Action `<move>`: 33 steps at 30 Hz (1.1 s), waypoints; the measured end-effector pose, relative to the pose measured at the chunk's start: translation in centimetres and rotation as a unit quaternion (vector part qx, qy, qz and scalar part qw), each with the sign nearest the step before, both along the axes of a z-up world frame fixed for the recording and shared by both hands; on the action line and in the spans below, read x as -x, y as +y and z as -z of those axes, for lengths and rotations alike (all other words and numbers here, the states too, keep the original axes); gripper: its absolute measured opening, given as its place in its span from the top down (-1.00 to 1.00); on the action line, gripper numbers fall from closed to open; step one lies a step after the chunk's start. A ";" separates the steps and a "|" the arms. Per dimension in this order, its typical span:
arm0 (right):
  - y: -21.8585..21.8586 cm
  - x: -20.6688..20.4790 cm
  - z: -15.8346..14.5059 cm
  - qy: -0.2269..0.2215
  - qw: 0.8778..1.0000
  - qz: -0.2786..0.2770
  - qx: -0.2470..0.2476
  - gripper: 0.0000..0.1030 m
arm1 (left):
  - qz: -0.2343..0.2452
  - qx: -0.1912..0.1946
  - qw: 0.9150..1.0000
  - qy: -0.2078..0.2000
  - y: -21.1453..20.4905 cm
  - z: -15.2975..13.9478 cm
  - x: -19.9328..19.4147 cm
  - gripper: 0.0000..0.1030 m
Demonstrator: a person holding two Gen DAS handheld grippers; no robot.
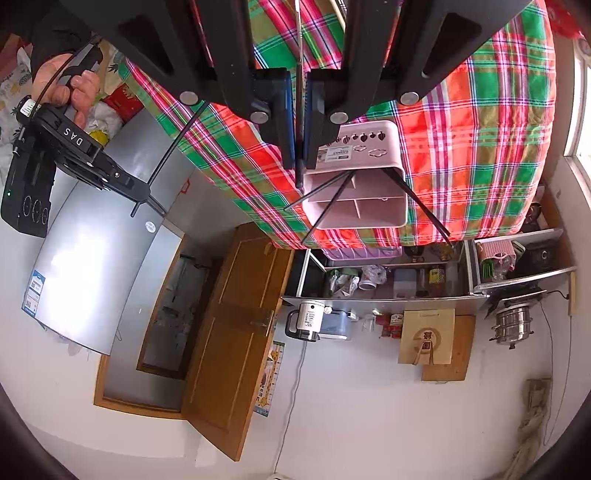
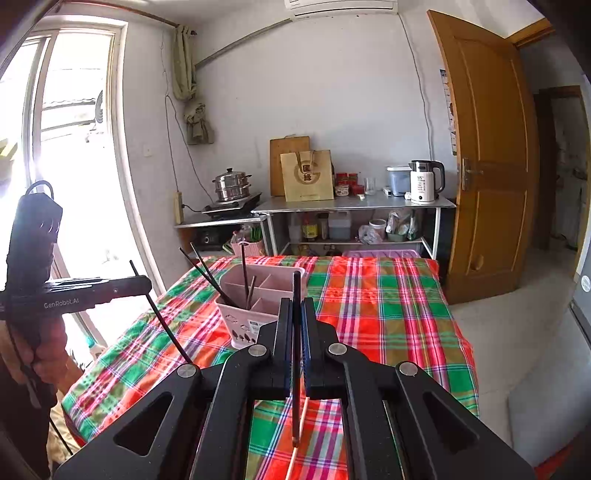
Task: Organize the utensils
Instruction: 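Lift the held chopsticks with both grippers and carry them over the pink basket, then lower the chopsticks into the basket compartments and open both grippers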
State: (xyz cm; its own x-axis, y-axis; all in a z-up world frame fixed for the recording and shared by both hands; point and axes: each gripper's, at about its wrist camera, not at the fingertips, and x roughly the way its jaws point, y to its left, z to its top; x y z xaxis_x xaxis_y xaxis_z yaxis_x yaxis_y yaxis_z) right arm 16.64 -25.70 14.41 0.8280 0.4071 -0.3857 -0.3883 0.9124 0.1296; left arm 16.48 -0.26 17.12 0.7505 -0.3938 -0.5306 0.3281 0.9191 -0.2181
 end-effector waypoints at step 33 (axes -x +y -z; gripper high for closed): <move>10.2 -12.3 -6.3 -0.061 0.993 -0.059 -0.084 0.92 | -0.071 0.006 0.996 -0.047 6.7 -6.7 -12.4 0.93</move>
State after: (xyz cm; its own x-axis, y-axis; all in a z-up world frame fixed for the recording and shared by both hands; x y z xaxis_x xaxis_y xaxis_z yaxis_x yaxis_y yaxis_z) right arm 28.91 -15.52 20.67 0.8070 0.5543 -0.2039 -0.5138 0.8291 0.2205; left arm 28.87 6.45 23.78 0.8456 -0.2855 -0.4510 0.2142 0.9554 -0.2031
